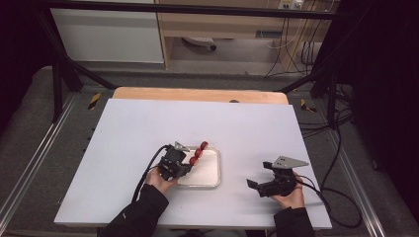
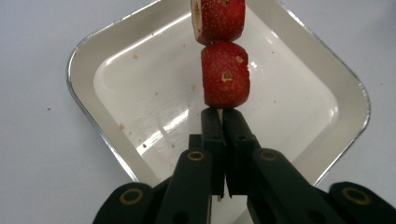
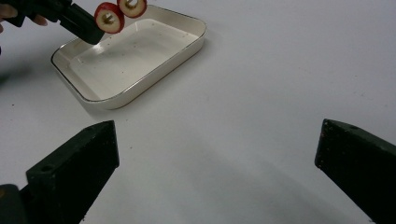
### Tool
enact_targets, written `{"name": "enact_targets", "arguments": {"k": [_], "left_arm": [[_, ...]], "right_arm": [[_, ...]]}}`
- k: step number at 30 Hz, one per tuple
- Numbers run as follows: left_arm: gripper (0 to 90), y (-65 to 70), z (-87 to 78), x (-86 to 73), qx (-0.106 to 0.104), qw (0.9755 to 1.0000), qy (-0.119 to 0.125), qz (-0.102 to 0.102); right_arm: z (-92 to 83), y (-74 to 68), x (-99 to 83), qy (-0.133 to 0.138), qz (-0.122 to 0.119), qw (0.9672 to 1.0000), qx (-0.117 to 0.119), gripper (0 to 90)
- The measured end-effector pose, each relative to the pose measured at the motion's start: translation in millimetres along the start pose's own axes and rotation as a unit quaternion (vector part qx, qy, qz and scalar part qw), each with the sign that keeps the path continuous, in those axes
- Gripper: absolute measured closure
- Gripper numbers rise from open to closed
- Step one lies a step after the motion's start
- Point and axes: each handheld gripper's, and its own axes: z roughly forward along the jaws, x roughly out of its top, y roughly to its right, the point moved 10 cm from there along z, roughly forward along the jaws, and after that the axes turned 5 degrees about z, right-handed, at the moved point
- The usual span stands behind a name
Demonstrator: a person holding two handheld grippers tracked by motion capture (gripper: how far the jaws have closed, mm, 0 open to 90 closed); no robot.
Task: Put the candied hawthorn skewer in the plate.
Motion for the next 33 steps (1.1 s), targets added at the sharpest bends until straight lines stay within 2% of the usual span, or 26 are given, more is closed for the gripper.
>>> {"name": "enact_targets", "arguments": {"k": [4,9,17,20,22,24,26,28,31,33], "left_arm": [[87.9,1.0,2.7,-4.7,-0.001,0.9997,-0.024,-0.002],[87.8,0.6,5.5,-9.6,0.009,0.9988,-0.048,-0.005],[87.4,1.3,7.2,-10.8,0.008,0.9986,-0.052,-0.009],[86.9,1.1,6.9,-10.8,0.005,0.9986,-0.053,-0.004],[81.4,-0.3,6.1,-10.3,0.009,0.9989,-0.046,0.007],[76.1,-0.7,2.6,-10.1,0.005,0.9991,-0.039,0.016],[71.1,-0.5,-2.9,-7.9,-0.005,0.9996,-0.018,0.020],[63.6,-1.1,-10.4,-6.8,-0.011,0.9996,0.003,0.024],[50.7,-5.0,-22.1,-9.3,-0.018,0.9990,0.021,0.035],[39.7,-9.7,-30.1,-13.8,-0.014,0.9986,0.030,0.040]], "right_arm": [[-1.1,0.7,0.2,0.001,0.001,1.0000,-0.001,0.3],[-1.6,0.9,0.9,0.002,0.003,1.0000,-0.001,0.3],[-1.5,0.7,1.0,0.003,0.003,1.0000,0.000,0.3],[-1.6,0.6,0.7,0.002,0.004,1.0000,0.000,0.3],[-1.5,1.7,0.8,0.001,0.001,1.0000,-0.003,0.3],[-1.6,2.0,0.7,0.001,0.000,1.0000,-0.003,0.3],[-1.9,2.0,0.5,0.000,0.001,1.0000,-0.005,0.3],[-2.0,2.1,0.9,0.001,0.001,1.0000,-0.004,0.3],[-2.4,2.3,1.0,0.000,0.002,1.0000,-0.005,0.3],[-3.0,2.7,1.5,0.002,-0.001,1.0000,-0.006,0.3]]}}
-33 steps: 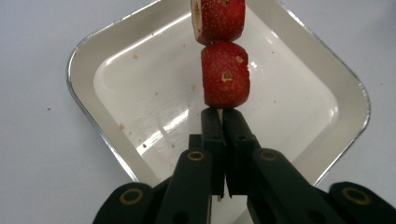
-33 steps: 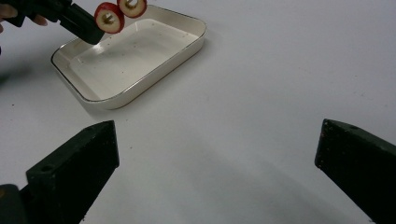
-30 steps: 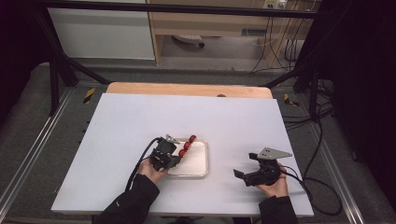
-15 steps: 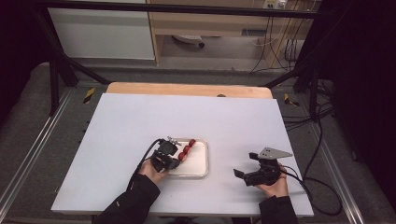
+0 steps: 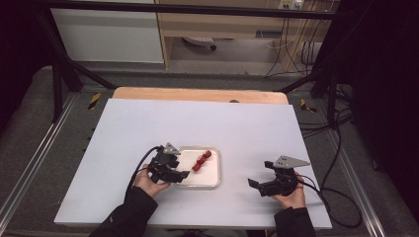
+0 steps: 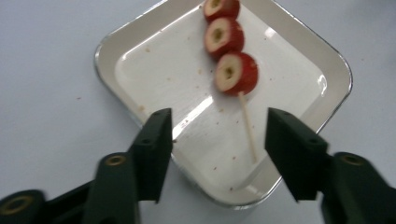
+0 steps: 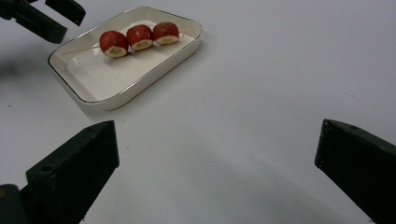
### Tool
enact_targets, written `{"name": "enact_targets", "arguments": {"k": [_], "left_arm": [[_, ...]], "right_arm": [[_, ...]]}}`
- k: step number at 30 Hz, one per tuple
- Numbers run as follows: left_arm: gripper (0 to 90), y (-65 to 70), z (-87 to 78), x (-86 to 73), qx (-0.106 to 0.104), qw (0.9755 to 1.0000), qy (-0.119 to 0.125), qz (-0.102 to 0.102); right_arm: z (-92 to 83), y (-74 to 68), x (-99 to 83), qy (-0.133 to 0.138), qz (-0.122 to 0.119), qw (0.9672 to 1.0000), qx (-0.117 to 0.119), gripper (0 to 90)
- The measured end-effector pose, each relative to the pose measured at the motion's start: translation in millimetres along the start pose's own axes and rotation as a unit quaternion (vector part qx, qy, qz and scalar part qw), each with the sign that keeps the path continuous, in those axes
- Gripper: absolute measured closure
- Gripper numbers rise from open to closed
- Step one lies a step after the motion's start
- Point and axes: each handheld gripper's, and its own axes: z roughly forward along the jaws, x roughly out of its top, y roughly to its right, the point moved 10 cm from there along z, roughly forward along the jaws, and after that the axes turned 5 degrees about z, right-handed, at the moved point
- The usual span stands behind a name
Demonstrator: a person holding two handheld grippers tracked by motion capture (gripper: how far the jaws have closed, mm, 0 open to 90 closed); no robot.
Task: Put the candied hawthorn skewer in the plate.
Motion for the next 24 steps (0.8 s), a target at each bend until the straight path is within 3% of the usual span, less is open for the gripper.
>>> {"name": "enact_targets", "arguments": {"k": [3,8,12,24], "left_arm": [[32.6,-6.2,-12.8,-8.0,0.004,0.9997,0.021,0.010],[24.1,-16.6,-30.8,-25.0,-0.002,0.9986,0.052,0.009],[17.7,-28.2,-41.6,-43.7,0.011,0.9978,0.065,0.005],[16.1,-51.3,-51.8,-89.9,0.006,0.9947,0.100,-0.024]], "right_arm": [[-0.9,0.6,0.7,0.002,0.000,1.0000,-0.002,0.3],[-2.1,1.7,0.3,0.001,0.000,1.0000,-0.004,0.3],[-2.2,2.6,-0.6,-0.001,-0.003,1.0000,-0.006,0.3],[1.6,1.6,-8.1,-0.020,-0.005,0.9998,-0.004,0.3]]}}
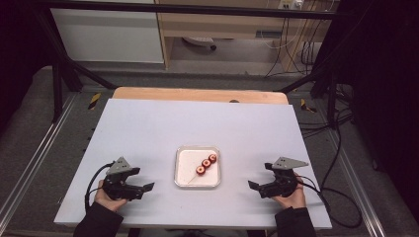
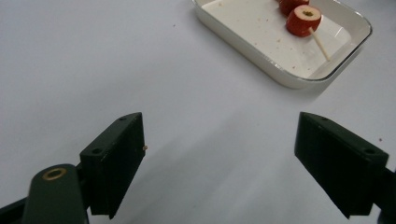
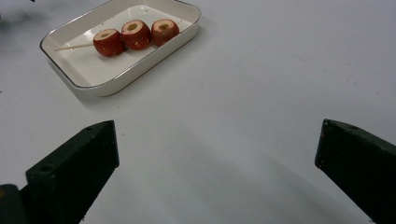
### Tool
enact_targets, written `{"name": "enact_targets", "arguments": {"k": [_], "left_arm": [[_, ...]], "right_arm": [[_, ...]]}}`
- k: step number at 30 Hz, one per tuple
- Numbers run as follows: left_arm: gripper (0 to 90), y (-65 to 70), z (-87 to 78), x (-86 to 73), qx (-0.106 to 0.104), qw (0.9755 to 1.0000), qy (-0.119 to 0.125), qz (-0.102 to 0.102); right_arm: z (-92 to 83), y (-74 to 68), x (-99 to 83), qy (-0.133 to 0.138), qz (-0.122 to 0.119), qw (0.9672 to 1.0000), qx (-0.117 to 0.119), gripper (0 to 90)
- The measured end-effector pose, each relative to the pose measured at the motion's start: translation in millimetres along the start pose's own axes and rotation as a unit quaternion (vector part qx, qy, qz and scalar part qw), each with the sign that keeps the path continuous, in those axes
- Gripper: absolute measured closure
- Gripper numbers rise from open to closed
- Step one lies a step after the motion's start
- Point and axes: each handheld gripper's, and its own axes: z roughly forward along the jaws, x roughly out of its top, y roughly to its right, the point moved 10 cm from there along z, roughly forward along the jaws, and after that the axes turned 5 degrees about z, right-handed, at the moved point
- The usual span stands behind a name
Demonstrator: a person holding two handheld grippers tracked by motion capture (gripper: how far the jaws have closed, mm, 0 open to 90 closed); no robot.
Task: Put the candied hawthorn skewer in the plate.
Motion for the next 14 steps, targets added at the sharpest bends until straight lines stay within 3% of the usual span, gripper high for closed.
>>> {"name": "enact_targets", "arguments": {"k": [5,14], "left_arm": [[16.1,-9.6,-1.8,-12.4,0.008,1.0000,0.000,-0.005],[16.2,-14.9,-3.0,-13.2,0.017,0.9998,0.002,-0.007]], "right_arm": [[0.8,-0.4,-2.8,-0.004,0.000,1.0000,0.002,0.2],[3.6,-2.2,-6.2,-0.010,0.001,0.9999,0.006,0.2]]}}
